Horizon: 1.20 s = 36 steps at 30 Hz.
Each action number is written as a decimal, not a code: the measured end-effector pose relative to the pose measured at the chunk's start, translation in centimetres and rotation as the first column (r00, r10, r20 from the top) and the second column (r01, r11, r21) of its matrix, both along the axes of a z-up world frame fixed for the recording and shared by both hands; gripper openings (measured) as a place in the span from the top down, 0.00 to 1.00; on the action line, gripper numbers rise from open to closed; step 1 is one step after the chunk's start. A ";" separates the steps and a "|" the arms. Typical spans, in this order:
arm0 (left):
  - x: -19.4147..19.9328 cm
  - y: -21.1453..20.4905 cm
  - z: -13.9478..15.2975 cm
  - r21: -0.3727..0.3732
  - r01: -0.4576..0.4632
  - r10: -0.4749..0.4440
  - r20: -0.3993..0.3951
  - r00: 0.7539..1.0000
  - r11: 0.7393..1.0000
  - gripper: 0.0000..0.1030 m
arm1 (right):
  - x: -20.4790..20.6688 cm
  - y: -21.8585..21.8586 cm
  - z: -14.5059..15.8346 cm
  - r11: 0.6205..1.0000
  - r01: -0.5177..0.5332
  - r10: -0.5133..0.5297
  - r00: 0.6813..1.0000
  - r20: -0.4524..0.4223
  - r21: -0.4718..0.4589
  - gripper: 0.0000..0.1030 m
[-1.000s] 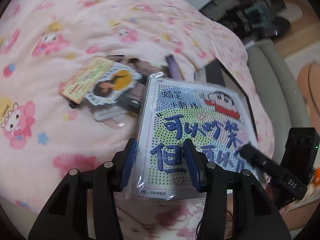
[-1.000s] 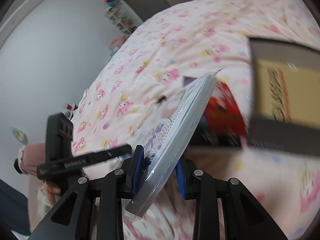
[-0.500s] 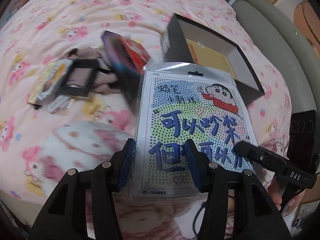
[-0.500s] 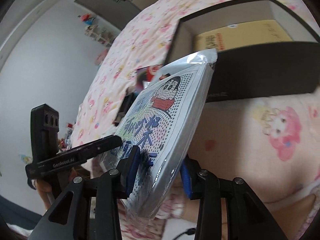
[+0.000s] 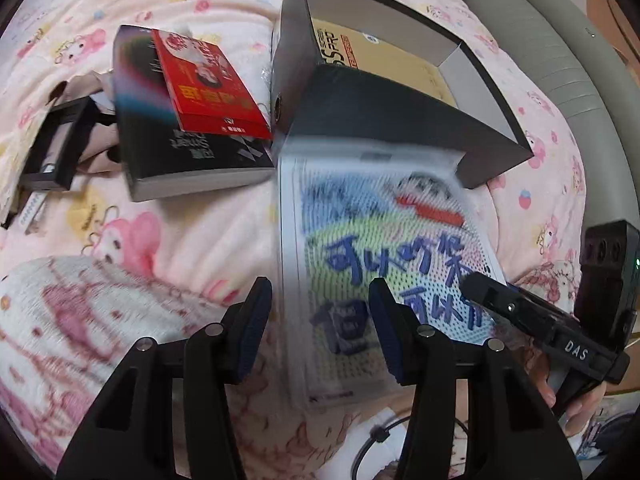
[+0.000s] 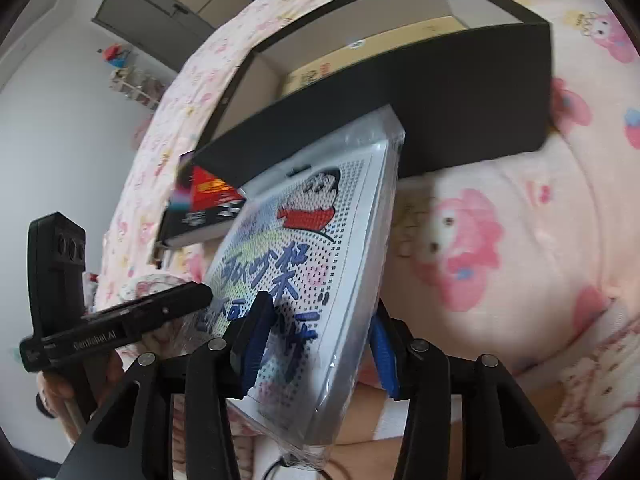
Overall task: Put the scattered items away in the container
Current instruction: 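Grasp the bagged Shin-chan bead-art kit with the right gripper and lift it, then carry the bead-art kit over the open black shoebox with the right gripper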
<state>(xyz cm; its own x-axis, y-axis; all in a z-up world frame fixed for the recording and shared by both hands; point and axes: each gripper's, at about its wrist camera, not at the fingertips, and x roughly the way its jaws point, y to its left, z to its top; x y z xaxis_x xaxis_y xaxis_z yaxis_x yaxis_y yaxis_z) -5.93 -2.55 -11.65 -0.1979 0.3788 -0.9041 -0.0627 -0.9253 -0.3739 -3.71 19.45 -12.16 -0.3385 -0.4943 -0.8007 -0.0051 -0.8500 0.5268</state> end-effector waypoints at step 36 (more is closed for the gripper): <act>0.6 3.2 4.4 0.059 0.101 -0.091 -0.154 0.984 0.993 0.53 | -0.8 2.7 1.1 0.998 -0.020 0.024 0.997 -0.078 0.059 0.60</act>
<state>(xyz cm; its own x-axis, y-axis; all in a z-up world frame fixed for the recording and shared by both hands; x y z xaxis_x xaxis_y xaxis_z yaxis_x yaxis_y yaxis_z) -5.31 0.61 -7.26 -0.2900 0.4610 -0.8387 -0.2100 -0.8856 -0.4142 -4.53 22.11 -11.07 -0.3913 -0.4555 -0.7996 0.0534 -0.8787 0.4745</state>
